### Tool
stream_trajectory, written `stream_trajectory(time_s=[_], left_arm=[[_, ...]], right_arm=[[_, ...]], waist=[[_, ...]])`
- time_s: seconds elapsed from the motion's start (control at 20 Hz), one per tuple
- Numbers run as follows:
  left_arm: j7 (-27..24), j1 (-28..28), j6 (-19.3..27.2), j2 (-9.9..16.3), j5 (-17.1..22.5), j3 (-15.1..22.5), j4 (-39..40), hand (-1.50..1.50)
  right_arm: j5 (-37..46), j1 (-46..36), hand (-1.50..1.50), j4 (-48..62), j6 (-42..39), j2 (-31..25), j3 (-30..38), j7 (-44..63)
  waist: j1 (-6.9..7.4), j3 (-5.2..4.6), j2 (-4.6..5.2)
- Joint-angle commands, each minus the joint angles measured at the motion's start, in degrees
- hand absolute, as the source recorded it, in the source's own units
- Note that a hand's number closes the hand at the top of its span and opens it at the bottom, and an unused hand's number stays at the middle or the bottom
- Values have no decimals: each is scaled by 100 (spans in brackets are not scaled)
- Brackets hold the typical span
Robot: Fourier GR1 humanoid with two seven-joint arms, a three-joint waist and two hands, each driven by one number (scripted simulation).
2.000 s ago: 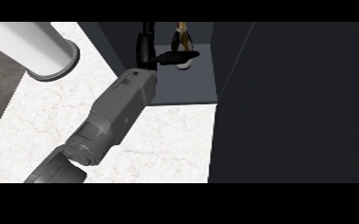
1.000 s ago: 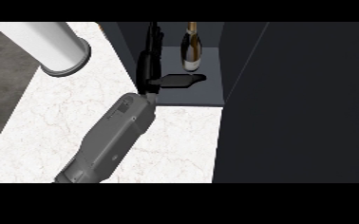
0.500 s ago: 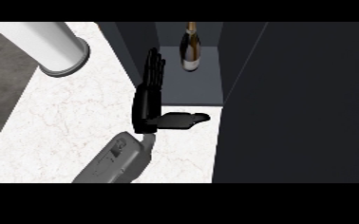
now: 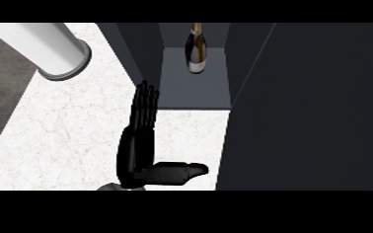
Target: Pick up the wine, place it into the cabinet and close the cabinet
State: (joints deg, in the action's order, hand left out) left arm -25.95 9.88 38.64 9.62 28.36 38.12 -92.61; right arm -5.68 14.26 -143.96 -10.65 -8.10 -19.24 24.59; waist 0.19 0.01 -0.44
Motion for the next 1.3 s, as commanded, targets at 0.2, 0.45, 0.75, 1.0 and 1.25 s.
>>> stream_trajectory(time_s=[0.2,0.45,0.75,1.0,1.25], left_arm=[[-221,-1113,-173,758,-43,-30,-940,-150],[-267,-1541,-381,1245,-3,-251,-1403,-150],[-474,-2476,-797,1867,236,-466,-2134,-150],[-636,-2611,-1182,2021,663,-1143,-2074,-150],[-605,-2991,-1607,2409,1001,-1499,-2382,-150]], right_arm=[[-826,534,150,-978,-892,-798,-910,652],[-316,500,150,-1117,-897,-663,-1789,597],[169,75,150,-972,-625,-321,-2250,692],[30,-370,150,-525,-420,12,-2638,1185],[446,-1075,150,133,17,769,-3082,1399]], waist=[[38,-4,-5],[26,-14,2],[120,-26,-26],[163,-39,1],[225,-46,-21]])
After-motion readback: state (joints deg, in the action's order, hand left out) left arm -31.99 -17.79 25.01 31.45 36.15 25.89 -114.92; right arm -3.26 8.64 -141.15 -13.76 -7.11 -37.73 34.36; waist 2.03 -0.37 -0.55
